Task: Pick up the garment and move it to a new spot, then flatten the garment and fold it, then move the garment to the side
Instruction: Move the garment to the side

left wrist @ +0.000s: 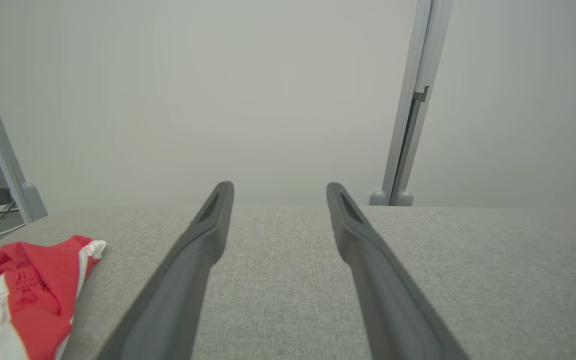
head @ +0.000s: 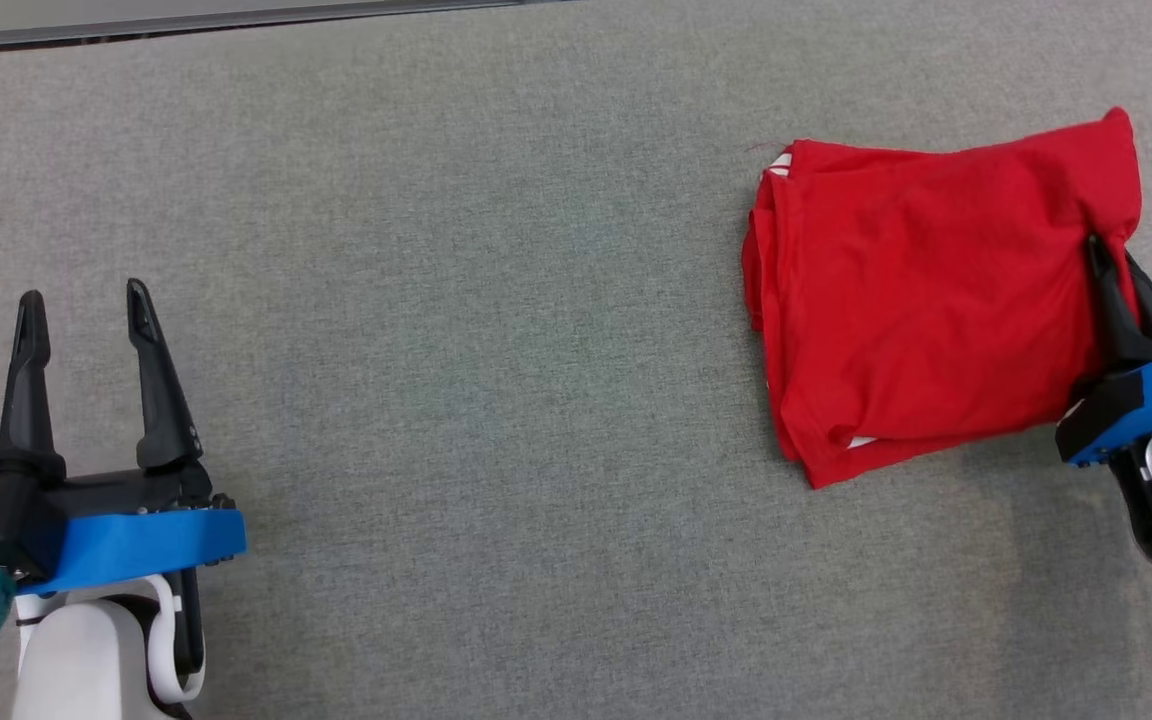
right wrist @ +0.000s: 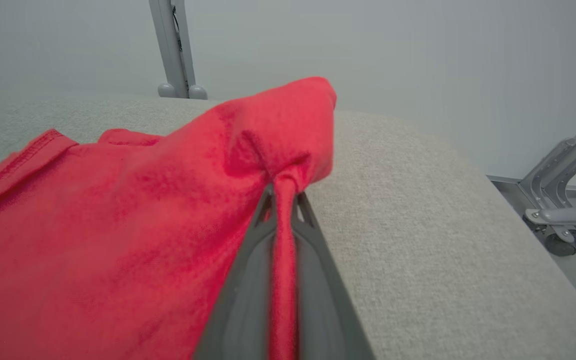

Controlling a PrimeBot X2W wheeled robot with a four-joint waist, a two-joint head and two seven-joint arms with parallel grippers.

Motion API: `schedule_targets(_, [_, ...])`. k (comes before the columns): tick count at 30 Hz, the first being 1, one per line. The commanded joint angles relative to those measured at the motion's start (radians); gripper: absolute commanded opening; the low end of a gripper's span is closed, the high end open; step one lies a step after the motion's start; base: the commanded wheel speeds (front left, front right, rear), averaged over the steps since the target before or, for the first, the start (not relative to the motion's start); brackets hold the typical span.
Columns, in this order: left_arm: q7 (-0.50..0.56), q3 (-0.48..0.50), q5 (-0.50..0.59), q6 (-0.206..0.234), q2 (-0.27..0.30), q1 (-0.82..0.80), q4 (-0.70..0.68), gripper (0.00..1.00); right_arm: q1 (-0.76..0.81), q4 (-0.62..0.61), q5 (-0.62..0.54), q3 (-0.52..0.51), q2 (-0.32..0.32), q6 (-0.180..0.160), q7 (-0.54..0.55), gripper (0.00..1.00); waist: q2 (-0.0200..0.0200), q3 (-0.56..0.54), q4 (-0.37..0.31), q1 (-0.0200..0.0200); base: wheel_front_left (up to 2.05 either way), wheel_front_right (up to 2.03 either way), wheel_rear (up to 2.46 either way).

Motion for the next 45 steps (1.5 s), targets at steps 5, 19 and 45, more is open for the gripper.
schedule_targets(5, [-0.002,0.006,0.012,-0.007,0.004,-0.023,-0.014,1.00,-0.071,-0.040,-0.037,0.024,0.016,0.000,0.009,0.00,0.0000,0.016,-0.014,-0.0001,0.00,0.00,0.00])
schedule_targets(19, [-0.002,0.003,0.029,-0.024,0.013,-0.082,-0.061,1.00,-0.332,0.046,-0.085,-0.009,-0.149,0.000,0.076,0.00,0.0000,0.137,-0.010,-0.0001,0.00,0.00,0.00])
schedule_targets(45, [-0.002,0.012,0.039,-0.029,0.018,-0.124,-0.067,1.00,-0.607,0.380,-0.258,-0.015,-0.230,0.000,0.051,1.00,0.0000,0.214,0.002,-0.0001,0.00,0.00,0.00])
